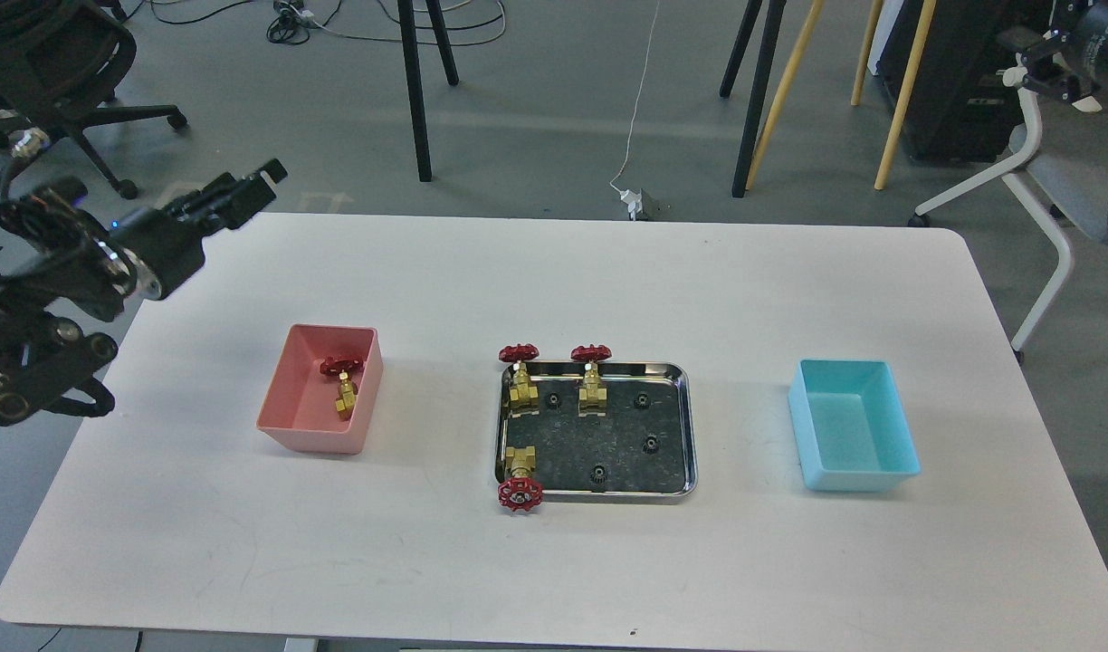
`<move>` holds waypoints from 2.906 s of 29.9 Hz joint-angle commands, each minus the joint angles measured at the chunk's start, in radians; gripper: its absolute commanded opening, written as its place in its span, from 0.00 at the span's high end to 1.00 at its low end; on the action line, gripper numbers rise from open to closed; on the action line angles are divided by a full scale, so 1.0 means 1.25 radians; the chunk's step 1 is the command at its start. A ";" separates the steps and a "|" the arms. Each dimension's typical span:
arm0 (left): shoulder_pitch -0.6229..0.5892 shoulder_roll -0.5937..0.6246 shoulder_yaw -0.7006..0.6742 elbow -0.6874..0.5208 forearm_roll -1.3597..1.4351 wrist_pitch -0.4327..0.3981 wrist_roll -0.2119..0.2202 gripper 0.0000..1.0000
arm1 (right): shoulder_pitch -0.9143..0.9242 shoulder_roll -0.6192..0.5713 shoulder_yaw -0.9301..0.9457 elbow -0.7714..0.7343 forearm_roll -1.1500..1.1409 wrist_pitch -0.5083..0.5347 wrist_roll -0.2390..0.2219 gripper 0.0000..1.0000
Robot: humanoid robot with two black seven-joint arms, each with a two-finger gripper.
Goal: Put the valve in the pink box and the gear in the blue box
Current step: 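Open the left gripper and withdraw the left arm, then reach the right gripper over the tray toward the black gear, then close the right gripper on the small black gear in the tray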
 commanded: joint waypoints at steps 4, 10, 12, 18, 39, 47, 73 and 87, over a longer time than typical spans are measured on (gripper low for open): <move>-0.246 0.006 -0.025 0.203 -0.364 -0.334 0.065 0.07 | 0.048 0.040 -0.071 0.078 -0.201 0.065 0.047 0.01; -0.413 -0.026 -0.031 0.398 -0.565 -0.436 0.168 0.06 | 0.051 0.046 -0.076 0.235 -0.438 0.065 0.064 0.01; -0.441 -0.039 -0.029 0.417 -0.566 -0.436 0.176 0.06 | 0.044 0.047 -0.077 0.294 -0.515 0.065 0.076 0.01; -0.492 -0.049 -0.022 0.419 -0.561 -0.436 0.177 0.05 | 0.035 0.076 -0.182 0.462 -0.732 0.065 0.116 0.01; -0.532 -0.054 -0.019 0.422 -0.561 -0.436 0.177 0.05 | -0.039 0.303 -0.476 0.360 -0.913 0.065 0.177 0.01; -0.535 -0.053 -0.019 0.439 -0.561 -0.436 0.174 0.05 | -0.066 0.373 -0.480 0.277 -0.959 0.065 0.176 0.01; -0.551 -0.053 -0.019 0.452 -0.560 -0.436 0.174 0.05 | -0.101 0.440 -0.487 0.182 -1.020 0.065 0.186 0.22; -0.551 -0.053 -0.019 0.470 -0.561 -0.436 0.173 0.05 | -0.084 0.458 -0.520 0.182 -1.032 0.065 0.183 0.42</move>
